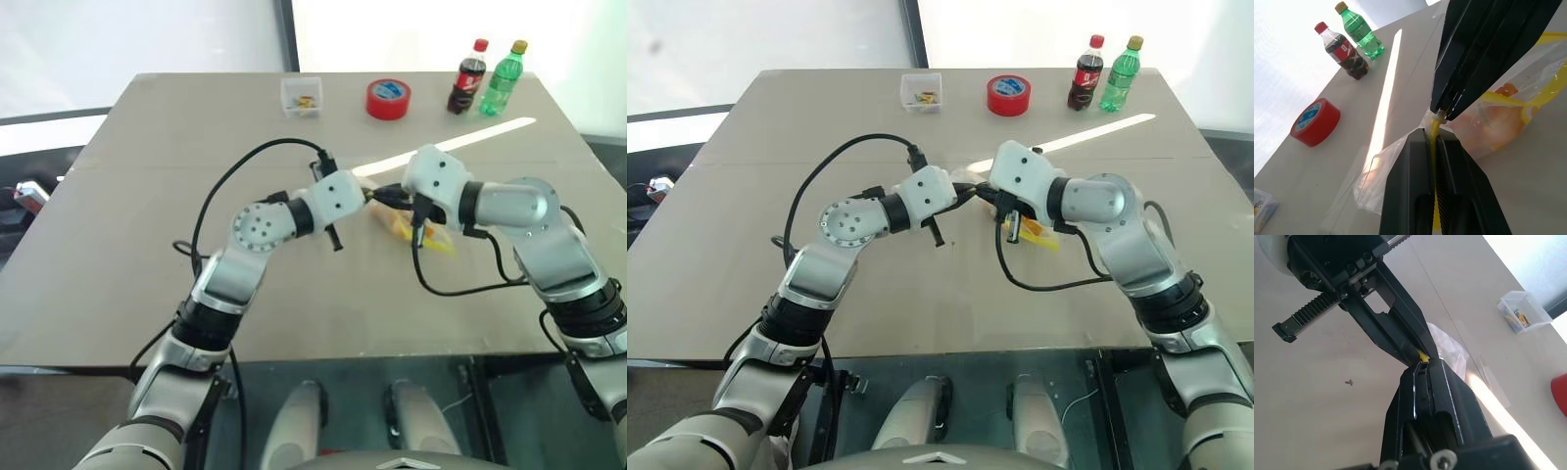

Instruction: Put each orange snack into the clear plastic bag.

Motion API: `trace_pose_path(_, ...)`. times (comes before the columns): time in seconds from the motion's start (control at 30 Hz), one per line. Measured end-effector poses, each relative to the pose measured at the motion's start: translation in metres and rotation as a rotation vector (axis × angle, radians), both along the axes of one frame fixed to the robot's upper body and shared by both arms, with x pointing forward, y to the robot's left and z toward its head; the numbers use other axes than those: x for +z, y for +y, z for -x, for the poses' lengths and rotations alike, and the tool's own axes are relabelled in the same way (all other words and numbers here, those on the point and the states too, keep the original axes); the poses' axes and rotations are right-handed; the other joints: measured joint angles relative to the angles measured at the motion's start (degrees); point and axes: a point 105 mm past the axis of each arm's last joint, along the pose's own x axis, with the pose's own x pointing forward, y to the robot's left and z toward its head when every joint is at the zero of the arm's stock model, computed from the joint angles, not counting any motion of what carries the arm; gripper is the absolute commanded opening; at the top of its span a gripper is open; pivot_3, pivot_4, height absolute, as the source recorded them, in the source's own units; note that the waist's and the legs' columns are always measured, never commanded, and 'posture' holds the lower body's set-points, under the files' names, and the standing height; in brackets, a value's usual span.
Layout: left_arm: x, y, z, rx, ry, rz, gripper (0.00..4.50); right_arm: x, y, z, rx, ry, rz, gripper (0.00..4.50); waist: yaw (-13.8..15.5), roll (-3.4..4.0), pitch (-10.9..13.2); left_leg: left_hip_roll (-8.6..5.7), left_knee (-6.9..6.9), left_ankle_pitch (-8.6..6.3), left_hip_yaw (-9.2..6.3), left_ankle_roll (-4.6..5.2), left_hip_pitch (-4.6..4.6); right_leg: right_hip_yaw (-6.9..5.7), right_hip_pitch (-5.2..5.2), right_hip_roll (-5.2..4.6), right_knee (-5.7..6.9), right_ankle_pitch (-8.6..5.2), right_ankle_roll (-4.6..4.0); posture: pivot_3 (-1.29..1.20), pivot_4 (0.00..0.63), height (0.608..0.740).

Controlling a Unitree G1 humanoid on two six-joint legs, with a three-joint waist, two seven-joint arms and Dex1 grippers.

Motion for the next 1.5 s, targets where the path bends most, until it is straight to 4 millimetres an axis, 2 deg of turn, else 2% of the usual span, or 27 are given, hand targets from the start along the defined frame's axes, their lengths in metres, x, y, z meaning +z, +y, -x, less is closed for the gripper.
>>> trace_pose_path(0.43, 0.0008, -0.0014, -0.0006, 0.005, -0.004, 0.014, 0.00, 0.0005, -0.0001, -0.0008, 0.007, -0.027, 0.012, 0.02, 0.00, 0.00, 0.00, 0.00, 0.00, 0.00, 0.00, 0.00, 0.00, 0.00, 0.00, 0.00, 0.00, 0.00, 0.00, 0.00, 0.150, 0.740)
trace_pose_path(0.57, 0.0012, -0.0020, -0.0004, 0.004, -0.006, 0.017, 0.00, -0.0006, -0.0005, -0.0009, 0.006, -0.017, 0.014, 1.24, 0.00, 0.00, 0.00, 0.00, 0.00, 0.00, 0.00, 0.00, 0.00, 0.00, 0.00, 0.00, 0.00, 0.00, 0.00, 0.00, 0.150, 0.740)
trace_pose_path(0.97, 0.0019, -0.0022, -0.0009, 0.010, -0.010, 0.023, 0.00, -0.0012, -0.0025, -0.0037, -0.013, -0.029, 0.024, 1.24, 0.00, 0.00, 0.00, 0.00, 0.01, 0.00, 0.00, 0.00, 0.00, 0.00, 0.00, 0.00, 0.01, 0.00, 0.00, 0.00, 0.150, 0.740)
trace_pose_path(1.0, 0.0019, -0.0021, -0.0009, 0.010, -0.010, 0.023, 0.00, -0.0012, -0.0025, -0.0036, -0.013, -0.029, 0.024, 0.72, 0.00, 0.00, 0.00, 0.00, 0.01, 0.00, 0.00, 0.00, 0.00, 0.00, 0.00, 0.00, 0.01, 0.00, 0.00, 0.00, 0.150, 0.740)
trace_pose_path(1.07, 0.0018, -0.0021, -0.0009, 0.010, -0.010, 0.023, 0.00, -0.0012, -0.0024, -0.0036, -0.013, -0.029, 0.024, 0.04, 0.00, 0.00, 0.00, 0.00, 0.00, 0.00, 0.00, 0.00, 0.00, 0.00, 0.00, 0.00, 0.01, 0.00, 0.00, 0.00, 0.150, 0.740)
trace_pose_path(1.5, 0.0015, -0.0007, -0.0011, 0.014, -0.014, 0.021, 0.00, -0.0012, -0.0017, -0.0042, -0.017, -0.037, 0.022, 0.04, 0.00, 0.00, 0.00, 0.00, 0.01, 0.00, 0.00, 0.00, 0.00, 0.00, 0.00, 0.00, 0.01, 0.00, 0.00, 0.00, 0.150, 0.740)
